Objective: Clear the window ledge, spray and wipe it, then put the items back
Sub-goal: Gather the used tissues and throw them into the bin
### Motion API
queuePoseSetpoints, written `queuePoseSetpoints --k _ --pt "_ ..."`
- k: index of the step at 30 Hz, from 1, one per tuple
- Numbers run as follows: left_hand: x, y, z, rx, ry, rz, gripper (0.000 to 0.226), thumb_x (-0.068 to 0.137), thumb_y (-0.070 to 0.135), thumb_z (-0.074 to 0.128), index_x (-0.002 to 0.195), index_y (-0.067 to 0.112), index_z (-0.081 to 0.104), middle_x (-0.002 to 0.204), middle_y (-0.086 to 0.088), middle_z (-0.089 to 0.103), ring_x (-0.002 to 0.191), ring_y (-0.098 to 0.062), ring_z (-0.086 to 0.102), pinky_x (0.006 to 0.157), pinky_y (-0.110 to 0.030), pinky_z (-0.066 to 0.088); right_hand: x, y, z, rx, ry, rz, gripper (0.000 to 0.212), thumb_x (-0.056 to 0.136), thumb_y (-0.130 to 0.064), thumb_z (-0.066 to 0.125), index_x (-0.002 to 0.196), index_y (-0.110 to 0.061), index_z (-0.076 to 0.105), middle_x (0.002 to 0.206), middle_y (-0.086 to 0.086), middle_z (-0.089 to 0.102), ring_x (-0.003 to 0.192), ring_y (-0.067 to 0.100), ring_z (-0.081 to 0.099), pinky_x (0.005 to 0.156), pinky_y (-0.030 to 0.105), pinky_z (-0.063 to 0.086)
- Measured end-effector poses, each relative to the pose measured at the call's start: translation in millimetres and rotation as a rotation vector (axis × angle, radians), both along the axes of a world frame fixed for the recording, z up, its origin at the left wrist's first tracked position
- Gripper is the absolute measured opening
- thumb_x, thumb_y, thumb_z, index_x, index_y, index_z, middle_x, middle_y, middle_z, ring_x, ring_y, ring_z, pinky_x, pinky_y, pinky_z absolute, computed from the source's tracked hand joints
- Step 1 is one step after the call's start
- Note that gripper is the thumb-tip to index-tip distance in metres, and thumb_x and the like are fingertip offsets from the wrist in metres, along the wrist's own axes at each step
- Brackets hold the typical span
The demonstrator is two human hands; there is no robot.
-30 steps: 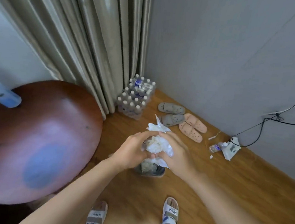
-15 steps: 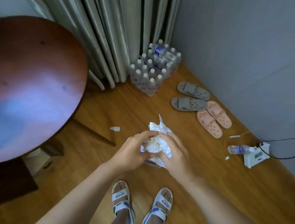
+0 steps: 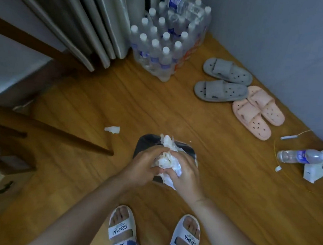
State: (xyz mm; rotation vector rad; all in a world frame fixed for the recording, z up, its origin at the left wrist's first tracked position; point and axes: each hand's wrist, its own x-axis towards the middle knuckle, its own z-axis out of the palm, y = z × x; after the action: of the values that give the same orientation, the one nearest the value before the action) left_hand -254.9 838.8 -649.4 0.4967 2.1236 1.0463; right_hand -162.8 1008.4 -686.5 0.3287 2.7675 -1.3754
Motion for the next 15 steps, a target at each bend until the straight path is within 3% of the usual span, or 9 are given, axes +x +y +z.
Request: queuePoseSetpoints --k 3,9,15 --pt "-7.8 0.2 -37.0 -0.071 0.02 -0.038 0.059 0.093 0.004 0.072 0.147 0.013 0.05 0.146 0.004 0.048 0.134 -0.005 0.043 0.104 -0.004 0.032 -10.7 -2.2 -36.4 0.016 -0.095 0.013 0.051 0.088 -0.024 0.083 0.135 -0.018 0.064 0.134 0.0 0.063 0.129 0.013 0.05 0.108 0.02 0.038" --pt "-10.8 5.7 -68.1 -0.268 0.005 -0.222 0.065 0.101 0.005 0.058 0.158 0.018 0.031 0.16 -0.003 0.036 0.141 -0.021 0.044 0.113 -0.034 0.042 -14.6 -11.8 -64.5 0.211 -0.258 0.092 0.057 0.092 -0.029 0.075 0.145 -0.016 0.057 0.151 0.009 0.05 0.142 0.032 0.04 0.116 0.05 0.039" --pt "-2.6 -7.1 -54.7 -0.298 0.034 -0.206 0.056 0.101 0.007 0.057 0.153 0.021 0.042 0.15 -0.004 0.052 0.132 -0.022 0.055 0.102 -0.041 0.052 -2.1 -15.5 -44.0 0.271 -0.194 0.042 0.044 0.09 -0.023 0.075 0.133 -0.018 0.067 0.148 0.009 0.056 0.139 0.034 0.048 0.11 0.053 0.045"
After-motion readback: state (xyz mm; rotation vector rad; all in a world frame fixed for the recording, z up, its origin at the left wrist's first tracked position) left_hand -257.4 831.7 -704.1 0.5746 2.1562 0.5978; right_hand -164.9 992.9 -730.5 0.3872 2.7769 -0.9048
